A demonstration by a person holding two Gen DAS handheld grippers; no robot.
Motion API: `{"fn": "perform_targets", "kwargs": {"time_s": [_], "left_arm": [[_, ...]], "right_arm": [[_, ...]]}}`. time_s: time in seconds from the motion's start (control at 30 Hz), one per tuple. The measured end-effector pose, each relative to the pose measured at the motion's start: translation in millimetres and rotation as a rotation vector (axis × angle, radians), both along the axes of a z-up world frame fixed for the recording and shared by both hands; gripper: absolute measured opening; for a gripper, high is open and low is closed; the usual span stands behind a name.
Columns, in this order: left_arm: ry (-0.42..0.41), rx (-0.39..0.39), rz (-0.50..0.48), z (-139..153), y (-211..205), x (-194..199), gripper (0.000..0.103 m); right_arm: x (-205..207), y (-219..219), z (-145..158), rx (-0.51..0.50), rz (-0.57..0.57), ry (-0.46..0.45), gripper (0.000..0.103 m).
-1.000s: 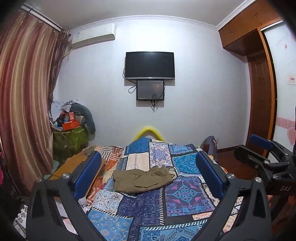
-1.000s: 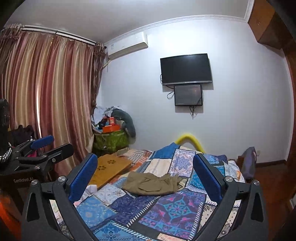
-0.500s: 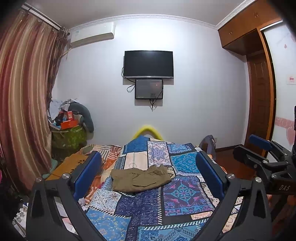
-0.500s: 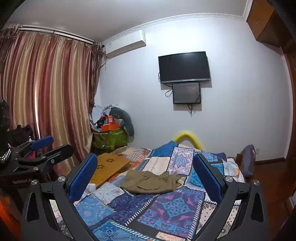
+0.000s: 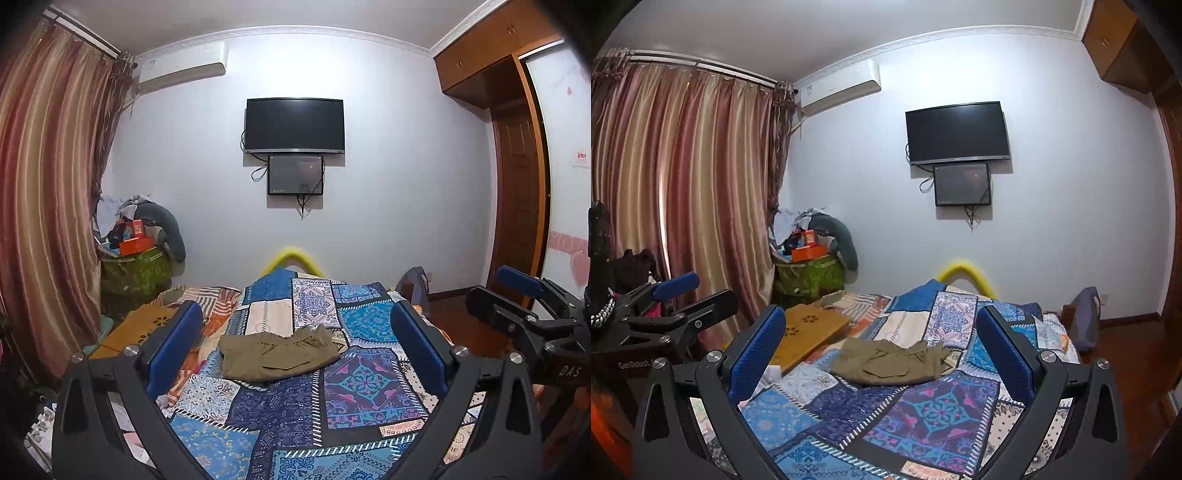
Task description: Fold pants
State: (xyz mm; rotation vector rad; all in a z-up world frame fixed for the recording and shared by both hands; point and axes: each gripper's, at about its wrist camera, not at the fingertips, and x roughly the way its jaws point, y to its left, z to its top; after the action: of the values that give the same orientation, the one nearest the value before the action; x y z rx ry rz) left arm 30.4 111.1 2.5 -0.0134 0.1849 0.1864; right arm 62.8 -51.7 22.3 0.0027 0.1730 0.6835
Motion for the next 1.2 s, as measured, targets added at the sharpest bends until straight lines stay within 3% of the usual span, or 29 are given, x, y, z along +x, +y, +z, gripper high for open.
{"fn": "perform_targets", "kwargs": {"time_s": [1.2], "left_arm": [[0.048,-0.037,-0.043,-9.1,1.9,16.4,0.103]], "right_arm": [[5.1,1.6,-5.0,0.0,-0.006,0.02,0.103]]}}
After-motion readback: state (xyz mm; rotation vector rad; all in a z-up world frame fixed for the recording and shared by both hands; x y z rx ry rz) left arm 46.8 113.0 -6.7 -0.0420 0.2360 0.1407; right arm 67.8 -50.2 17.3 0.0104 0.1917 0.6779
